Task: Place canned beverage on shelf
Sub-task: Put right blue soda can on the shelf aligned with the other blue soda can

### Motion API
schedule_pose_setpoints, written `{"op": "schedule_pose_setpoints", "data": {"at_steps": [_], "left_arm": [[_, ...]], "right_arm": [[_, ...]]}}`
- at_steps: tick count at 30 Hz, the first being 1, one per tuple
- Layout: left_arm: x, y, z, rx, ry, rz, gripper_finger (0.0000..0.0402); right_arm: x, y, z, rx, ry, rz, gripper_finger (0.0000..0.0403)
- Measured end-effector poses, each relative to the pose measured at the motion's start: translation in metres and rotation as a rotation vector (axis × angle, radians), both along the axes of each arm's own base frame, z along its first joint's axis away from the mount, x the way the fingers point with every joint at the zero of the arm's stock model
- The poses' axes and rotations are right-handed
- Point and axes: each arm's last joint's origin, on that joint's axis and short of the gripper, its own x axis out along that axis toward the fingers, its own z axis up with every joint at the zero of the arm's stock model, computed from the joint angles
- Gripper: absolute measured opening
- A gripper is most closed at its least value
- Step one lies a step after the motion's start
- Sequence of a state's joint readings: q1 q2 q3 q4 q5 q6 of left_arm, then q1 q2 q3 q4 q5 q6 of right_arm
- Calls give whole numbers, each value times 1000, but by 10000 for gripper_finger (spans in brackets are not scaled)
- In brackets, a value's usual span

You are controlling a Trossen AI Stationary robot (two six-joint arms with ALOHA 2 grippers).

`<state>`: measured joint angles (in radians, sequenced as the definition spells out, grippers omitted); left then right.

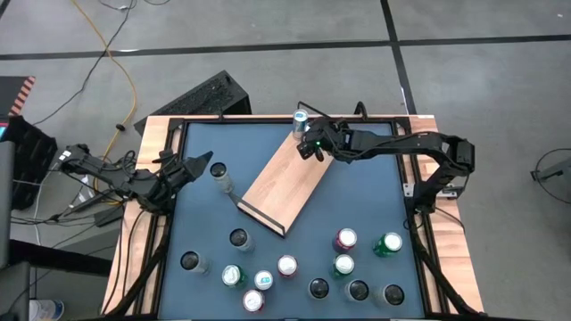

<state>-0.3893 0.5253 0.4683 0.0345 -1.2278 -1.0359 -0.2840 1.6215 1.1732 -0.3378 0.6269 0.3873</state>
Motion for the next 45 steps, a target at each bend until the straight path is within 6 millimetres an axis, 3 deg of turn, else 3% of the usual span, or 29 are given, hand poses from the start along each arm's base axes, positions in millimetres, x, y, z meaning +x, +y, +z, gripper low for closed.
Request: {"op": "schedule_pose_setpoints", "data": {"at_steps": [18, 31, 45], "left_arm": [[0, 0, 0, -5, -6, -18, 194], [0, 0, 0, 5, 6, -18, 194], [0, 0, 0, 14, 16, -19, 194]], "right_arm": [[0, 1, -1, 2, 33, 46, 254], [1, 0, -2, -10, 73, 94, 257], [-4, -13, -3, 45, 58, 106, 257]]}}
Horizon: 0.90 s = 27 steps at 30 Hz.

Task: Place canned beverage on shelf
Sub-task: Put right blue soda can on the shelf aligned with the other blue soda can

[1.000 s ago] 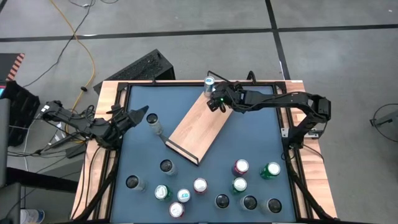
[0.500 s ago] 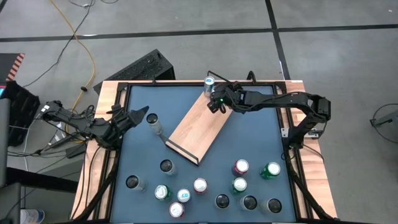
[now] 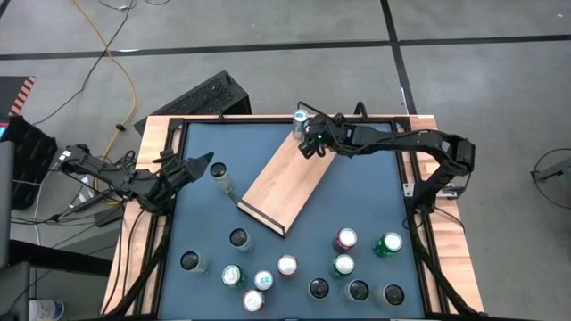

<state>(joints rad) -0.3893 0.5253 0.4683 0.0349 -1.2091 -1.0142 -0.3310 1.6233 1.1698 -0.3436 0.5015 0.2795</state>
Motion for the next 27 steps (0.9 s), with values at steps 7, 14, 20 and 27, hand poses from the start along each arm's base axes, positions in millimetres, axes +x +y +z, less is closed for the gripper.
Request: {"op": "schedule_pose_setpoints", "data": {"at_steps": [7, 14, 20, 27], "left_arm": [[0, 0, 0, 1, 1, -9, 194], [0, 0, 0, 3, 4, -9, 194], [0, 0, 0, 3, 4, -9, 194], [0, 0, 0, 13, 14, -10, 195]], "right_arm": [[-1, 1, -2, 34, 11, 30, 257], [-5, -3, -6, 89, 32, 43, 257], [-10, -11, -3, 84, 25, 11, 257], [-11, -11, 2, 107, 16, 64, 257]]}}
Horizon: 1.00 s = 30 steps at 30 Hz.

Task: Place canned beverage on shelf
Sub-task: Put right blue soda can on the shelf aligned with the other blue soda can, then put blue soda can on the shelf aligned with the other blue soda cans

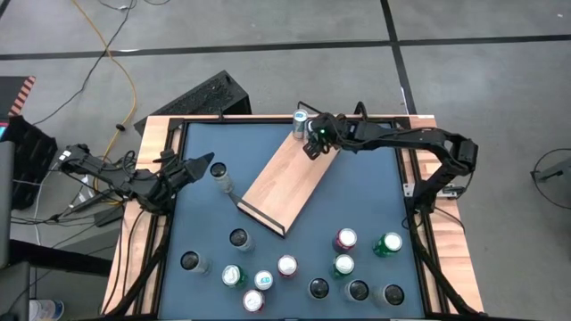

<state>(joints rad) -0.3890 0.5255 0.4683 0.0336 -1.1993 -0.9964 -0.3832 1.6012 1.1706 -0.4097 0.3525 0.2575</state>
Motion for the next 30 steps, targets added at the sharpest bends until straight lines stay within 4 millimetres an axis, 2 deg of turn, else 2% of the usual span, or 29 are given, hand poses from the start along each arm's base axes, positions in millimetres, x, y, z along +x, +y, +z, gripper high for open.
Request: {"op": "schedule_pose_setpoints", "data": {"at_steps": [5, 13, 18, 22, 26, 30], "left_arm": [[0, 0, 0, 5, 6, 1, 195], [0, 0, 0, 5, 5, 1, 195], [0, 0, 0, 5, 4, 0, 195], [0, 0, 0, 4, 4, 0, 195], [0, 0, 0, 4, 4, -8, 195], [1, -1, 0, 0, 0, -28, 195]], "right_arm": [[-1, 2, -3, 61, 13, 37, 268], [-5, -2, -5, 87, 12, -5, 324], [-10, 2, -1, 87, 40, -18, 327], [-17, 9, 9, 80, 39, -9, 323], [-29, 25, 30, 81, 8, 40, 323], [-60, 51, 62, 76, 4, 145, 322]]}}
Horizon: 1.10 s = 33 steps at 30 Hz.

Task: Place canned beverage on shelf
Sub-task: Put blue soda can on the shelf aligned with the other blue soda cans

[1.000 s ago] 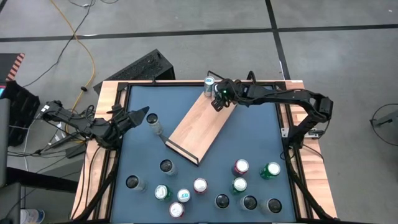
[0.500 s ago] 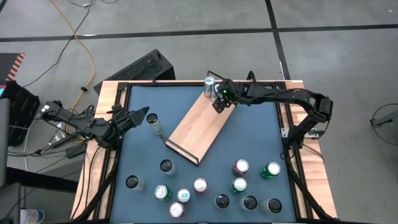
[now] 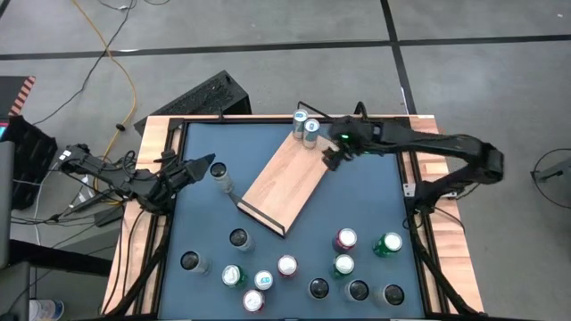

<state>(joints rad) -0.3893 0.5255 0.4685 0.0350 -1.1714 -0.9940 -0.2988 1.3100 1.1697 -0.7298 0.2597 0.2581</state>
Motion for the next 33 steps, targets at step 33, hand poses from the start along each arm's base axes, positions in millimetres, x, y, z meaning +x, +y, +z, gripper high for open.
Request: {"op": "schedule_pose_setpoints", "data": {"at_steps": [33], "left_arm": [[3, -3, -4, 2, 38, -158, 194]], "right_arm": [[-43, 194, 20, 449, 4, 682, 322]]}}
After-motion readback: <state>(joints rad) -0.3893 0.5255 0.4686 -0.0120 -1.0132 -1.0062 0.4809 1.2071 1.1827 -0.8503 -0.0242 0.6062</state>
